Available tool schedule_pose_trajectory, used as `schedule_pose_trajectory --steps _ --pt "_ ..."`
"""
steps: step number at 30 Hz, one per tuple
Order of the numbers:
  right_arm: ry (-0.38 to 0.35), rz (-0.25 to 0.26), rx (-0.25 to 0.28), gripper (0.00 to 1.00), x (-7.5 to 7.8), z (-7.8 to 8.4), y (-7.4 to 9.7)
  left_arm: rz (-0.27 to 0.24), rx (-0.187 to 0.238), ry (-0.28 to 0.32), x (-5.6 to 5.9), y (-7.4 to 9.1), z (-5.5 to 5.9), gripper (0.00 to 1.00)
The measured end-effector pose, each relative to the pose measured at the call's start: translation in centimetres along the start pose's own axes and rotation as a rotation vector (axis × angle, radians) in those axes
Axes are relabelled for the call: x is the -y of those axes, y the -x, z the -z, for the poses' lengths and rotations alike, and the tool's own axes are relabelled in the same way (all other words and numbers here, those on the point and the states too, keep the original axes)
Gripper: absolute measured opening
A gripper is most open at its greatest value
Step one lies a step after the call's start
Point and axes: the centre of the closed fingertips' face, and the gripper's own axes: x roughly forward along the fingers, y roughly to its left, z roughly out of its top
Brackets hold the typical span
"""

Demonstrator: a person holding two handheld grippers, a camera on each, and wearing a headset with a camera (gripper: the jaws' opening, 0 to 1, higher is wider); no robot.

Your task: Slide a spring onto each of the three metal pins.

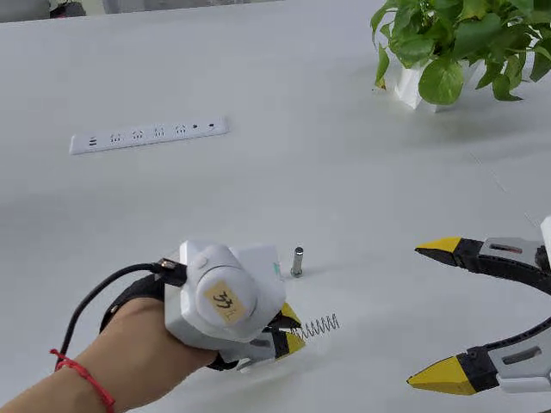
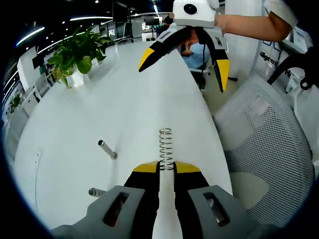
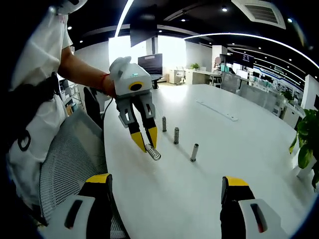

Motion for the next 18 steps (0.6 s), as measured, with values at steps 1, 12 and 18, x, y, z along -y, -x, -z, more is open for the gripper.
schedule_pose_trajectory --steps 1,12,18 --pt "0.006 -0.002 -0.001 0.89 -0.1 -0.2 0.0 -0.005 0.011 0.003 0.0 0.3 -0.1 0.06" --pt "0.064 -0.062 0.04 0.8 -1.5 -4.5 -0.9 -0.064 0.176 0.051 0.2 4.5 -2.4 0.06" --pt "0.078 -0.121 0.066 0.65 -2.4 -7.4 -1.6 -0.084 0.258 0.068 0.6 6.1 -3.7 0.06"
